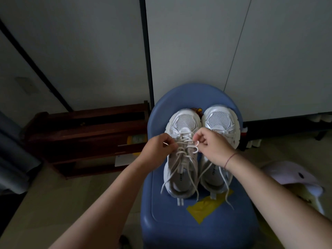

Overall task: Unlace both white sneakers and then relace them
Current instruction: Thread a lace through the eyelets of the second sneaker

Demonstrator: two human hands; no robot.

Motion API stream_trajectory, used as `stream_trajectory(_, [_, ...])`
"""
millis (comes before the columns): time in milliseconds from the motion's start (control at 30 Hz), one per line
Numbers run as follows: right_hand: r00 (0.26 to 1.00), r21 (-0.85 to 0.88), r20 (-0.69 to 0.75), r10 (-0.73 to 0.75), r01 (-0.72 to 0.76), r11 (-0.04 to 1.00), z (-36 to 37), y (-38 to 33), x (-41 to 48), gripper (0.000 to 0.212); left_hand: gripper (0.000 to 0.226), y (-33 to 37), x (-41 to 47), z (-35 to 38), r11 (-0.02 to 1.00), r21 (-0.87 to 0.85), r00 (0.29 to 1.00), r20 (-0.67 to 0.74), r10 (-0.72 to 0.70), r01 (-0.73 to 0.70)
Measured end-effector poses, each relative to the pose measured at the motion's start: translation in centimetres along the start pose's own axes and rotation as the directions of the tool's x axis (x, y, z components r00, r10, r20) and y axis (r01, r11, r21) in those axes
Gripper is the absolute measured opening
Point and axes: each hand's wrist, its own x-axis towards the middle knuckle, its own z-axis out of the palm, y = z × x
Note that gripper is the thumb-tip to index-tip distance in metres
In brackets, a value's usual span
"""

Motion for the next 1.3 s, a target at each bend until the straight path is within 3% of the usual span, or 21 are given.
stream_trajectory(100, [0.999,0.033,-0.042,0.012,-0.011,0.999,0.4,-0.4,0.1,0.008,0.02,0.3,0.0,0.2,1.0,0.003,0.999,-0.031,0.007,-0.007])
stream_trajectory(200, [0.989,-0.02,-0.149,0.026,-0.03,0.999,0.2,-0.6,-0.2,0.022,0.022,0.2,-0.1,0.3,0.999,-0.003,0.986,-0.16,-0.043,0.043])
stream_trajectory(267, [0.99,-0.07,-0.136,0.022,-0.032,0.997,0.0,-0.6,-0.5,0.025,0.031,0.2,-0.1,0.1,0.998,0.004,0.977,-0.206,-0.055,0.057])
stream_trajectory(467, [0.997,0.015,-0.072,0.011,-0.009,1.0,0.3,-0.6,-0.9,0.016,0.014,0.6,-0.5,0.2,0.992,-0.126,0.999,0.046,0.025,-0.019])
stream_trajectory(700, [0.998,-0.105,-0.065,-0.024,0.017,0.994,0.8,-0.7,-0.8,0.014,0.009,1.2,-0.7,0.0,0.993,0.025,0.992,0.057,0.115,-0.116])
stream_trajectory(800, [0.999,-0.161,-0.049,-0.022,0.013,0.987,0.8,-0.6,-0.8,0.013,0.013,0.7,-0.7,0.1,0.996,0.07,0.998,0.048,0.05,-0.053])
stream_trajectory(867, [0.999,-0.201,-0.035,-0.012,0.004,0.98,0.6,-0.5,-0.9,0.012,0.022,0.2,-0.8,0.0,0.985,-0.149,0.996,0.009,-0.089,0.089])
stream_trajectory(933, [0.999,-0.231,-0.037,-0.008,-0.001,0.973,0.5,-0.5,-1.0,0.013,0.029,0.1,-1.1,0.1,0.88,-0.419,0.972,0.032,-0.231,0.223])
stream_trajectory(1033, [0.999,-0.246,-0.053,-0.001,-0.012,0.969,0.6,-0.5,-1.0,0.016,0.031,0.0,-1.2,0.5,0.775,-0.549,0.947,0.11,-0.303,0.312])
stream_trajectory(1133, [0.998,-0.228,-0.067,-0.001,-0.015,0.973,0.8,-0.6,-1.1,0.021,0.029,0.2,-0.9,0.8,0.737,-0.608,0.953,0.14,-0.267,0.296])
stream_trajectory(1233, [0.998,-0.178,-0.065,-0.01,-0.001,0.984,0.8,-0.7,-1.1,0.019,0.019,0.7,-0.5,0.6,0.846,-0.478,0.97,0.074,-0.232,0.239])
stream_trajectory(1300, [0.998,-0.143,-0.054,-0.032,0.024,0.989,0.8,-0.8,-1.1,0.011,0.016,0.8,-0.2,0.3,0.971,-0.188,0.989,0.024,-0.144,0.146])
